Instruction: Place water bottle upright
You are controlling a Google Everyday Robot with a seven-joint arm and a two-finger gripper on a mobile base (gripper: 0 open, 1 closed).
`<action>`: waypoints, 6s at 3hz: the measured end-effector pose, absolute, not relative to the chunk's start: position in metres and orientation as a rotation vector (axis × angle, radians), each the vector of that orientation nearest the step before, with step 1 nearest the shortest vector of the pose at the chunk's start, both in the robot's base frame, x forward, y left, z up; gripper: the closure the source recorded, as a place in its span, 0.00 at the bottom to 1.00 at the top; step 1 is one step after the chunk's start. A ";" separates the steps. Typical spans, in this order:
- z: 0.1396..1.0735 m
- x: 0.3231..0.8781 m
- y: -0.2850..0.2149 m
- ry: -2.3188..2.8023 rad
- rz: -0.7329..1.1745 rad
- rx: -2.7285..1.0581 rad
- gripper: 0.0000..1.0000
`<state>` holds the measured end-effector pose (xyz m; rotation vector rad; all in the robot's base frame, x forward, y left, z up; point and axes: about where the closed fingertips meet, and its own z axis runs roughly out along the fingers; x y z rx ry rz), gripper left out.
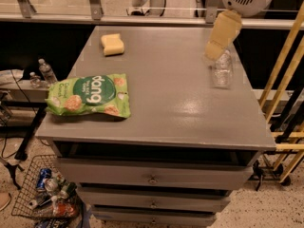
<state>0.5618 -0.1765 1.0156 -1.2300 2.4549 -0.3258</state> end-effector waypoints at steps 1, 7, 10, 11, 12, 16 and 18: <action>1.011 0.580 -0.185 2.509 -0.276 -1.131 0.00; 0.900 0.686 -0.226 2.912 0.129 -0.228 0.00; 0.864 0.725 -0.219 2.942 0.143 -0.109 0.00; 0.854 0.728 -0.220 2.958 0.154 -0.069 0.18; 0.846 0.727 -0.219 2.973 0.183 -0.065 0.41; 0.931 0.724 -0.218 2.725 0.162 -0.425 1.00; 0.984 0.693 -0.218 2.283 0.352 -0.719 1.00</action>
Offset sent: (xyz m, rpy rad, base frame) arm 0.0761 -0.0593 -0.0245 0.2631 0.1138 -0.4292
